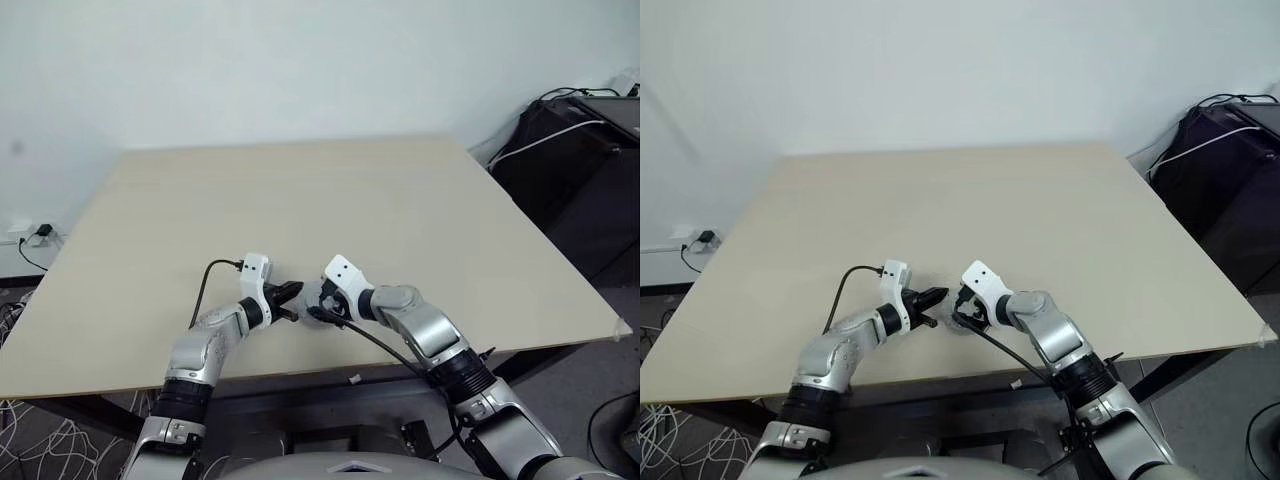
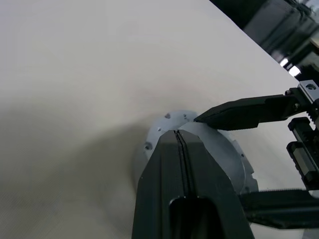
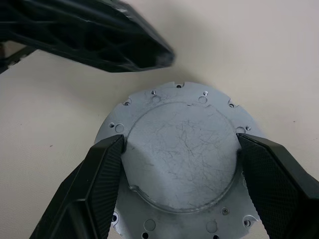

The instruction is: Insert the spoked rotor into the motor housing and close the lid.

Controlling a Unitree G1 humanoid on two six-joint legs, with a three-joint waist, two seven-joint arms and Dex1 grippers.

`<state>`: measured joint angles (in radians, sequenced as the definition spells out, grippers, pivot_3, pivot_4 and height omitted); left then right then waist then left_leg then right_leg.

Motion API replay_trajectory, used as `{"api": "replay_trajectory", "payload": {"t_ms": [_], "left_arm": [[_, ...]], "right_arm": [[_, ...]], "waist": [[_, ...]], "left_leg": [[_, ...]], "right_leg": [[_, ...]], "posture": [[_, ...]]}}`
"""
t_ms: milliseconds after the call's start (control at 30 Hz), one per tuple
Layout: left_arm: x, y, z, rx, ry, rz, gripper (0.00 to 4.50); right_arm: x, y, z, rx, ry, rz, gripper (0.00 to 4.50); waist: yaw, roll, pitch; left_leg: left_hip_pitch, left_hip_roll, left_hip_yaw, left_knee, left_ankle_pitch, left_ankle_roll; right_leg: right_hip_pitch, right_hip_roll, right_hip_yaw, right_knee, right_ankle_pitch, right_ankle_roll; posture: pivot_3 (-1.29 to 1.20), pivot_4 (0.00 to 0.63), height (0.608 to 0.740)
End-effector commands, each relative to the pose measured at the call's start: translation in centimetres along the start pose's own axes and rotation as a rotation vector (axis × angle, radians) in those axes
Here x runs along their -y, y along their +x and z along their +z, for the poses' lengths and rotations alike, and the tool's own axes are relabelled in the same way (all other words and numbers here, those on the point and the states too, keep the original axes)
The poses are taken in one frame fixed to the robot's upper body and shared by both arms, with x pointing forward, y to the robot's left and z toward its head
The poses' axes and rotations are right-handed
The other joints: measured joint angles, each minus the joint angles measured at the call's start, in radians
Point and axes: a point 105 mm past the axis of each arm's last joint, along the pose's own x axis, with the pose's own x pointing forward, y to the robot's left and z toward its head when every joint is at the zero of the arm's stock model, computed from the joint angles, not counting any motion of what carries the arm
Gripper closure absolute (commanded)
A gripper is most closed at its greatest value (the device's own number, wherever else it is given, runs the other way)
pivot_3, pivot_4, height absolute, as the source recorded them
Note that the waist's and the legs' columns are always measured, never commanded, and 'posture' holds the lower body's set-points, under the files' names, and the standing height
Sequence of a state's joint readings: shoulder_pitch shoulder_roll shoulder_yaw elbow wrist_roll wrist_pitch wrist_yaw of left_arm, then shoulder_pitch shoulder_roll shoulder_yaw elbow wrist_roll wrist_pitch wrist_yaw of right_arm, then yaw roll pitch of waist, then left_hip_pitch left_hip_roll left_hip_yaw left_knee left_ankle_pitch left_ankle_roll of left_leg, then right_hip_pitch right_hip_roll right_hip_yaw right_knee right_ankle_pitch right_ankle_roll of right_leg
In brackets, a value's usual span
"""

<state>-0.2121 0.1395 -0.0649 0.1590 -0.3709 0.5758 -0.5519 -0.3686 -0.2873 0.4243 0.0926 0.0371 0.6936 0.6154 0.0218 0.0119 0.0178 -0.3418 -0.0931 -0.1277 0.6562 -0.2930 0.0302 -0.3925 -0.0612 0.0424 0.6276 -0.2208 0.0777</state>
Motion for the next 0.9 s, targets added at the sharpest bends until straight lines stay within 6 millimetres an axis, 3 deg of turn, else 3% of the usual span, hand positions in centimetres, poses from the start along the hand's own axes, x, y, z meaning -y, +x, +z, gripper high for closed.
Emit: {"api": "replay_trajectory", "payload": {"t_ms": [33,667,900], "left_arm": [[0.2,0.7,0.4,-0.034,0.041,-0.008,4.5],[-0.3,1.4,-2.2,-0.228,0.09,0.073,4.5],[1.2,1.3,-2.8,-0.235,0.047,0.004,4.5]], "right_arm": [[0.4,0.1,-3.2,-0.127,0.037,-0.032,1.21],[0.3,0.0,-3.2,-0.124,0.043,-0.035,1.21],[0.1,0.0,-3.2,-0.118,0.042,-0.032,1.21]], "waist": [[-0.002,0.0,0.0],[-0.002,-0.001,-0.002],[-0.001,-0.001,-0.002]], "left_leg": [[0.0,0.0,0.0,0.0,0.0,0.0],[0.0,-0.001,-0.001,0.0,0.0,0.0],[0.0,-0.001,-0.002,0.0,0.0,0.0]], "right_leg": [[0.0,0.0,0.0,0.0,0.0,0.0],[0.0,0.0,0.0,0.0,0.0,0.0],[0.0,0.0,0.0,0.0,0.0,0.0]], "posture": [[0.0,0.0,0.74],[0.0,0.0,0.74],[0.0,0.0,0.74]]}}
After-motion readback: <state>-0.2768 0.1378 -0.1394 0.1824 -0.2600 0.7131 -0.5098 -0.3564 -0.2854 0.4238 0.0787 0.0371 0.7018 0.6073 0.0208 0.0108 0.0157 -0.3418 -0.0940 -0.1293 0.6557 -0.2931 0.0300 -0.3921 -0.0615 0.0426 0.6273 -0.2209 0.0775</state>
